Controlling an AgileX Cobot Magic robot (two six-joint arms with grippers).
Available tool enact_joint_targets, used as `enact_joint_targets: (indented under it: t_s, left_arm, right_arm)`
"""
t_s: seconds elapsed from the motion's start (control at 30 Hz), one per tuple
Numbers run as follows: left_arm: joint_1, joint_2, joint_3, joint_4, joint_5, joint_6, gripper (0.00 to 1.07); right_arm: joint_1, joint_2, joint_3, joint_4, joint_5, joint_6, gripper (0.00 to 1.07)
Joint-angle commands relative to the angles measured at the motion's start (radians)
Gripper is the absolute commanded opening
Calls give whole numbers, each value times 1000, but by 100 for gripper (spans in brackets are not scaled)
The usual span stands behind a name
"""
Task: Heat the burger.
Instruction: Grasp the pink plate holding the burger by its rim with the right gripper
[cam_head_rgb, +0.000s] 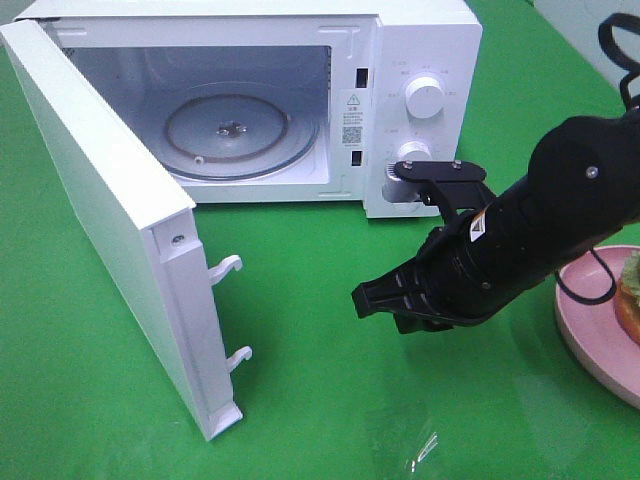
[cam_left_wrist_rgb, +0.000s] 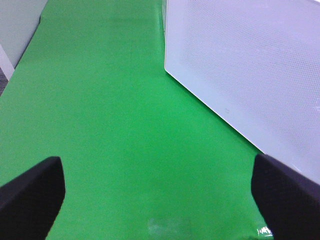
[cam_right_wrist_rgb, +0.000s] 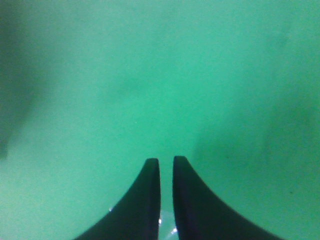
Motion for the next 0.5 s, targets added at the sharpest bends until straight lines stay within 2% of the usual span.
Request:
enact_joint_targets:
  t_s: [0.03, 0.1, 0.5]
  left_arm:
    - [-5, -18, 2, -7, -14, -1, 93]
    - [-5, -18, 2, -7, -14, -1, 93]
    - [-5, -18, 2, -7, -14, -1, 93]
  right_arm:
    - [-2, -32, -31, -90, 92, -8, 11]
    - [-2, -78, -62, -149, 191, -3, 13]
    - [-17, -258, -69, -190, 379, -3, 16]
